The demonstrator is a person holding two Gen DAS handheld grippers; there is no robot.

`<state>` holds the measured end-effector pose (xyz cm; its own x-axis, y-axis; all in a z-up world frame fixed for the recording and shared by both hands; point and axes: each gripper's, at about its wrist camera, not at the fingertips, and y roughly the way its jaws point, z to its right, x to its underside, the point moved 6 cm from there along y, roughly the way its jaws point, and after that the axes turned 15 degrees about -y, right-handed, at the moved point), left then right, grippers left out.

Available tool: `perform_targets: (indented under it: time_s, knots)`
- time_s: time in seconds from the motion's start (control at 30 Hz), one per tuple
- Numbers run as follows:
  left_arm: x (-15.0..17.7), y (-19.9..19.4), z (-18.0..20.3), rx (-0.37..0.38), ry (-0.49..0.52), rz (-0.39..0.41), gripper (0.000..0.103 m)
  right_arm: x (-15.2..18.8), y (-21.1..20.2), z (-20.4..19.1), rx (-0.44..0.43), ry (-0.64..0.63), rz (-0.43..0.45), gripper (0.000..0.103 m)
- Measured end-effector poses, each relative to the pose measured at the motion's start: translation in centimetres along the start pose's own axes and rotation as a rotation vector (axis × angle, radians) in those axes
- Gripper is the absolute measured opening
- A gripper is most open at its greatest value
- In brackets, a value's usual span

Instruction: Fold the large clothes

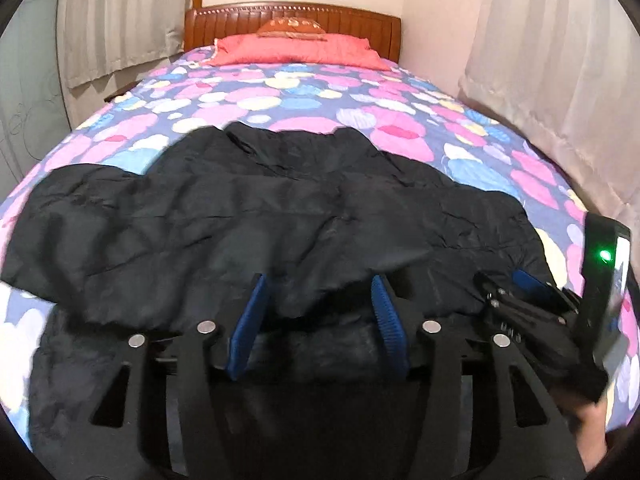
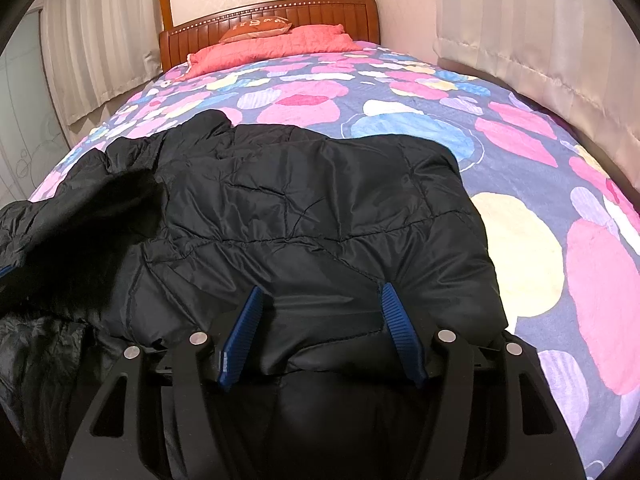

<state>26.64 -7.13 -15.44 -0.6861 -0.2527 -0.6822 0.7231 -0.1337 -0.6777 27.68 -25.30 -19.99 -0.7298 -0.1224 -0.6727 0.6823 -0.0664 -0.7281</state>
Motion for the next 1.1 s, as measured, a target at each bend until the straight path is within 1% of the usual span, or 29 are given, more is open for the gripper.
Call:
perform_targets:
  time_s: [0.1, 0.17, 0.23, 0.33, 0.4, 0.43, 0.5, 0.53, 0.57, 0.6, 0.63, 0.67, 0.7, 0.77, 0.87, 0.93, 0.97, 1.03, 1.1]
  knots:
    - [-0.3, -2.2, -2.8, -0.004, -0.029, 0.018, 0.058, -0.7, -1.5, -0.2, 0.003, 0.034, 0.009, 0.062]
    - [-0.5, -3.5, -5.0, -0.008, -0.056, 0.029, 0.059, -1.5, -2.6, -1.0, -0.047, 0.075, 0.034, 0.062]
    - [-0.7, -4.6, -7.4, -0.041, -0.069, 0.054, 0.06, -2.8, -3.1, -2.9, -0.127, 0.089, 0.045, 0.062]
    - [-1.0, -5.8, -10.9, -0.108, -0.078, 0.095, 0.06, -4.6, -2.6, -6.3, -0.173, 0.048, 0.04, 0.062]
    - [-1.1, -6.2, -12.8, -0.143, -0.088, 0.106, 0.061, -5.4, -1.7, -8.4, -0.209, 0.034, 0.03, 0.062]
    - [-1.1, -6.4, -14.1, -0.162, -0.104, 0.108, 0.061, -5.8, -0.7, -9.7, -0.233, 0.028, 0.009, 0.062]
    - [-1.2, -6.5, -15.8, -0.176, -0.133, 0.106, 0.061, -6.1, 0.6, -11.4, -0.251, 0.021, -0.018, 0.062]
    - [-1.3, -6.6, -16.3, -0.181, -0.142, 0.105, 0.061, -6.1, 1.0, -12.0, -0.259, 0.011, -0.026, 0.05]
    - [-1.3, -6.7, -17.0, -0.186, -0.152, 0.104, 0.061, -6.2, 1.3, -12.8, -0.265, -0.006, -0.032, 0.034]
    - [-1.3, -6.8, -17.6, -0.19, -0.156, 0.104, 0.061, -6.3, 1.2, -13.0, -0.254, -0.011, -0.03, 0.032]
    - [-1.4, -6.9, -18.1, -0.193, -0.158, 0.107, 0.061, -6.5, 0.8, -13.1, -0.262, -0.01, -0.012, 0.022]
    - [-1.5, -7.0, -18.4, -0.195, -0.16, 0.112, 0.061, -6.7, 0.3, -12.9, -0.269, -0.01, 0.003, 0.017]
    - [-1.6, -7.1, -18.7, -0.195, -0.162, 0.115, 0.061, -7.0, -0.4, -12.3, -0.257, -0.007, 0.024, 0.016]
    - [-1.7, -7.2, -19.0, -0.19, -0.171, 0.117, 0.061, -7.4, -1.7, -10.5, -0.199, 0.0, 0.067, 0.015]
    - [-2.0, -7.1, -19.2, -0.179, -0.173, 0.115, 0.061, -7.3, -2.5, -6.8, -0.099, 0.005, 0.094, 0.015]
    - [-2.0, -6.9, -19.0, -0.174, -0.167, 0.11, 0.062, -6.6, -2.0, -4.0, -0.029, 0.004, 0.07, 0.015]
    - [-2.0, -6.6, -18.9, -0.171, -0.162, 0.105, 0.062, -6.3, -1.7, -3.2, -0.02, 0.011, 0.056, 0.015]
    - [-2.1, -6.2, -18.5, -0.164, -0.153, 0.097, 0.062, -5.1, -0.2, -1.7, -0.025, 0.026, 0.005, 0.015]
    - [-2.2, -5.6, -17.9, -0.159, -0.138, 0.086, 0.062, -4.1, 1.2, -1.7, -0.05, 0.019, -0.034, 0.018]
